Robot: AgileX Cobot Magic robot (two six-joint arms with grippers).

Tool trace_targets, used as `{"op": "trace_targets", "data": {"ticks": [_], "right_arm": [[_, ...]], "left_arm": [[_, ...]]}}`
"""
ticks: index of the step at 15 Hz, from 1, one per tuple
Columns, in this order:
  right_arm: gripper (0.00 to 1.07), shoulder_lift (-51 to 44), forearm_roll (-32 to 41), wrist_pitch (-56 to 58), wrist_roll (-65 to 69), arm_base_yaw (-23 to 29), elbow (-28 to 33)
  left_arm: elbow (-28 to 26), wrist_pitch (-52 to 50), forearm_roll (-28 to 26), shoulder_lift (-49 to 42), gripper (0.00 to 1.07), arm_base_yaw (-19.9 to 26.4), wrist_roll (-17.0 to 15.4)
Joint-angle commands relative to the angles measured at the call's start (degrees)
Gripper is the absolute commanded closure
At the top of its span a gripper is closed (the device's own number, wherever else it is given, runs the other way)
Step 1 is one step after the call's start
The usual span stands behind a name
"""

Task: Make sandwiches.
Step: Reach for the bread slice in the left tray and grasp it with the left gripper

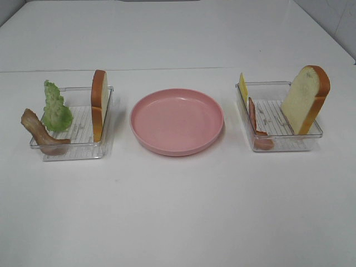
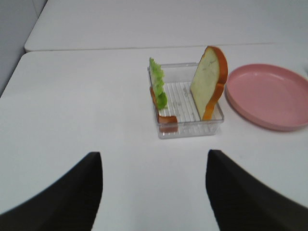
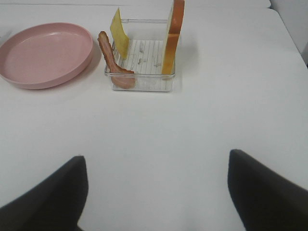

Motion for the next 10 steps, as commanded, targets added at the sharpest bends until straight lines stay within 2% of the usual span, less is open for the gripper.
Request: {"op": "trace_targets", "data": {"ticks": [1, 3, 5, 10], "right_arm": [[0.31, -0.52, -0.11, -0.74, -0.11, -0.34, 0.11], [0.31, -0.52, -0.11, -0.74, -0.11, -0.34, 0.11], [0.31, -0.52, -0.11, -0.74, -0.11, -0.34, 0.11], [0.31, -0.52, -0.11, -0.74, -0.11, -0.34, 0.11]], "left_arm": [[-1.09, -7.05, -7.22, 12.55, 0.46, 0.00, -0.29], [-5.56, -6.19, -10.26, 24.69, 0.46, 0.00, 3.78], [-10.83, -3.72, -11.52, 34.32, 0.46, 0.00, 6.25], [-33.29, 14.21, -11.80, 64.06, 0.46, -1.32, 6.42]]}}
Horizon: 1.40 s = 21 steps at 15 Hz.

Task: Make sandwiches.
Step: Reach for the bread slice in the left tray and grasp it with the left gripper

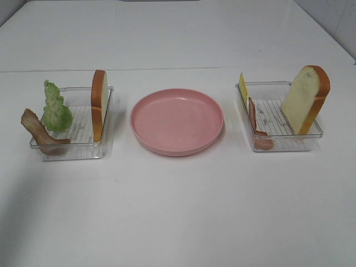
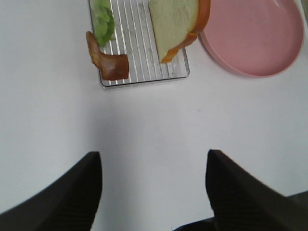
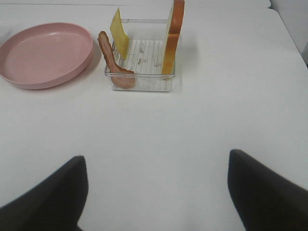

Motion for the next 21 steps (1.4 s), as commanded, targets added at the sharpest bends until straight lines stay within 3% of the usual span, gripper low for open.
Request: {"op": "trace_targets", "data": {"ticks": [1, 2, 5, 6, 7, 8, 11, 15, 21], "right_arm": [[0.31, -0.52, -0.11, -0.74, -0.11, -0.34, 0.11], [0.31, -0.52, -0.11, -0.74, -0.11, -0.34, 0.11], [0.31, -0.52, -0.11, -0.74, -0.11, -0.34, 0.11], [0.31, -0.52, -0.11, -0.74, -0.11, -0.34, 0.11], [0.31, -0.52, -0.11, -0.74, -0.11, -0.34, 0.11], [0.31, -0.52, -0.11, -0.74, -0.11, -0.34, 0.11], [0.31, -0.52, -0.11, -0.74, -0.11, -0.34, 0.11], [0.31, -0.52, -0.11, -0.74, -0.11, -0.34, 0.11], [0.31, -0.52, -0.11, -0.74, -0.11, -0.34, 0.11]], "left_arm": [[-9.05, 6.13, -0.29, 10.71, 0.46, -2.23, 0.40], [-12.43, 6.13, 0.29, 14.09, 0.46, -3.44, 0.23], [-24.06, 7.79, 6.88, 26.70, 0.46, -9.28, -5.79], [-24.06, 7.79, 6.88, 26.70, 0.46, -9.28, -5.79], [-29.97, 9.63, 12.83, 32.83, 0.46, -12.83, -11.06], [-32.60, 10.66, 15.30, 35.75, 0.46, -14.44, -13.75], [-39.13, 11.57, 17.88, 42.11, 0.46, -17.36, -18.56], [-44.52, 11.00, 17.65, 47.44, 0.46, -18.39, -20.86], [-50.88, 8.94, 15.64, 55.46, 0.46, -18.39, -21.03]]}}
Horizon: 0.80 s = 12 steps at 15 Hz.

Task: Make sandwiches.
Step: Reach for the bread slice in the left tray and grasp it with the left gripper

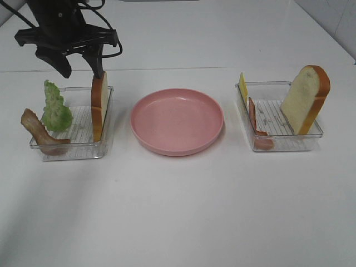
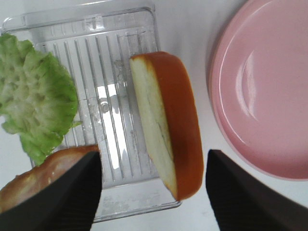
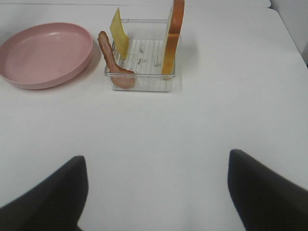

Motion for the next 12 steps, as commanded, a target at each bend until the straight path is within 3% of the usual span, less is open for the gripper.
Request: {"op": "trace_targets", "data": {"ticks": [1, 9, 12], "right_arm": [[0.31, -0.52, -0.11, -0.74, -0.11, -0.34, 0.11], [0.31, -0.52, -0.11, -0.74, -0.11, -0.34, 0.11], [0.31, -0.52, -0.11, -0.74, -0.11, -0.34, 0.11]], "left_arm": [[-1.15, -1.32, -1.95, 1.78, 0.46, -0.34, -0.40], [-1.15, -4.35, -2.35, 6.02, 0.46, -0.34, -0.29], [-1.49, -4.24, -1.38, 5.84, 0.61, -0.34, -0.23]]}}
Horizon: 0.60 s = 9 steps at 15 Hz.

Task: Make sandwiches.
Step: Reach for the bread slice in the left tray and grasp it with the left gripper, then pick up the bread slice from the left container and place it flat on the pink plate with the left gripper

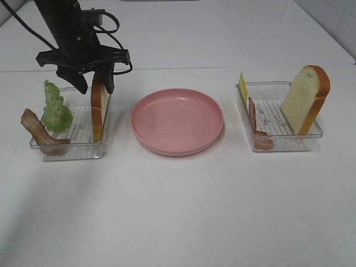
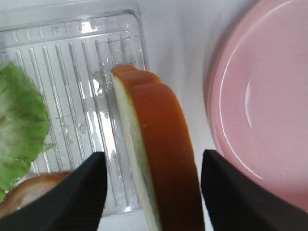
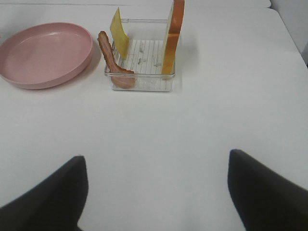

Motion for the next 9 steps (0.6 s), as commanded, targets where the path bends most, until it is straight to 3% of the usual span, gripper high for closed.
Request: {"op": "trace_targets", "data": {"ticks": [1, 2, 4, 9], "right_arm": [[0.31, -0.52, -0.11, -0.74, -0.11, -0.34, 0.11], [0.31, -0.52, -0.11, -0.74, -0.11, -0.34, 0.11], [0.31, -0.52, -0.11, -0.74, -0.11, -0.34, 0.11], [0.31, -0.52, -0.11, -0.74, -0.11, -0.34, 0.11]], "left_arm": [[-0.86, -0.46, 0.97, -0.06, 0.70, -0.34, -0.17], [-2.18, -0.52, 1.26, -0.06, 0.90, -0.34, -0.17], [-3.72, 0.00, 1.26, -0.06, 1.07, -0.34, -0.17], [-10.71, 9.11, 1.09, -0.17, 1.07, -0.34, 0.74]]}}
